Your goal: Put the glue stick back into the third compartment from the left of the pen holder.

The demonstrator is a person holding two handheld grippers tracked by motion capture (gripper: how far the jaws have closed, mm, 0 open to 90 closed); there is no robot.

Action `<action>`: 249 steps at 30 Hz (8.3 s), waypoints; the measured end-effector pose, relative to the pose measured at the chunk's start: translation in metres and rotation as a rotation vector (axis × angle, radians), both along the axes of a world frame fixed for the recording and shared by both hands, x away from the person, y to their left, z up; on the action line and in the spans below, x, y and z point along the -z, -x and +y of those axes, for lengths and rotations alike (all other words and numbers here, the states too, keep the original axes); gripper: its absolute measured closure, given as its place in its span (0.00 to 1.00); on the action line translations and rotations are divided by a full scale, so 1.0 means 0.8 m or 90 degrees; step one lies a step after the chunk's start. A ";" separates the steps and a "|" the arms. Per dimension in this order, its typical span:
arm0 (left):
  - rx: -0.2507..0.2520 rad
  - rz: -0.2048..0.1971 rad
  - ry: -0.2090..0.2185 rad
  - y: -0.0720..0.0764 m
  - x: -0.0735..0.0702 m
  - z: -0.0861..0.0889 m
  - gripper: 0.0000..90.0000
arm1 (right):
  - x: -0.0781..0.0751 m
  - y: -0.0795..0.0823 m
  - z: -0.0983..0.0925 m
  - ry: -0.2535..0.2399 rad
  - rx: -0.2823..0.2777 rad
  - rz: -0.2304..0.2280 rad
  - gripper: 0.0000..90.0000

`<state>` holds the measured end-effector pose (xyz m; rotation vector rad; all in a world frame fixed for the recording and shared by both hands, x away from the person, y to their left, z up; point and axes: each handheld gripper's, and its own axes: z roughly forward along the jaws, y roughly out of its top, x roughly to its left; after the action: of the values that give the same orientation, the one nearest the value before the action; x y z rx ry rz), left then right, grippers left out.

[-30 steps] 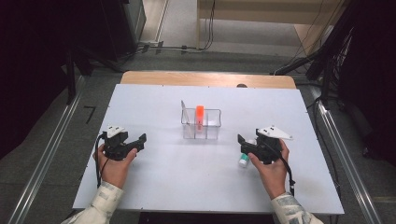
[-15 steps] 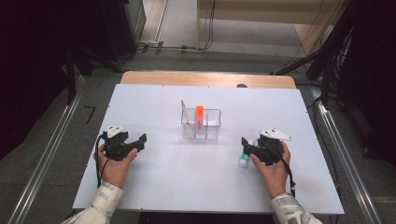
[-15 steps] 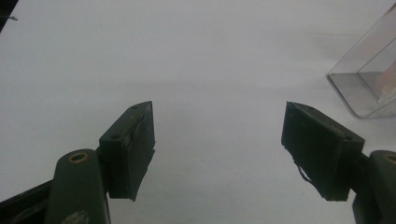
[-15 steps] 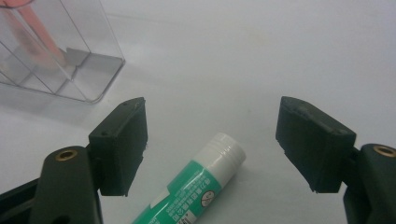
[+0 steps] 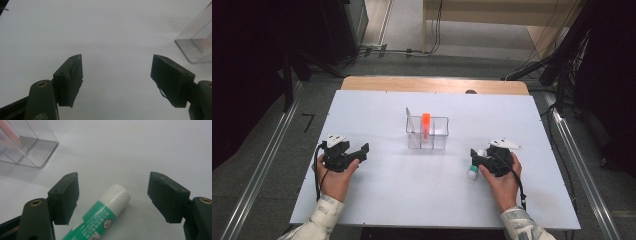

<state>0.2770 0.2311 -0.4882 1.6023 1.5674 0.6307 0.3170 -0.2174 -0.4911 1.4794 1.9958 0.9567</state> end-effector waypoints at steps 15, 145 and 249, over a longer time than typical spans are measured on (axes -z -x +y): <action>0.000 0.000 0.000 0.000 0.000 0.000 0.29 | 0.008 -0.004 0.003 0.008 -0.004 0.012 0.27; 0.003 0.000 0.003 0.000 0.000 -0.002 0.29 | 0.007 0.006 0.025 0.015 -0.076 0.027 0.70; -0.001 0.001 0.004 -0.002 0.002 0.000 0.29 | -0.102 -0.109 0.159 -0.100 -0.106 -0.068 0.70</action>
<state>0.2789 0.2315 -0.4895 1.5985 1.5703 0.6246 0.4040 -0.0898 -0.4092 1.3253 2.0298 1.2602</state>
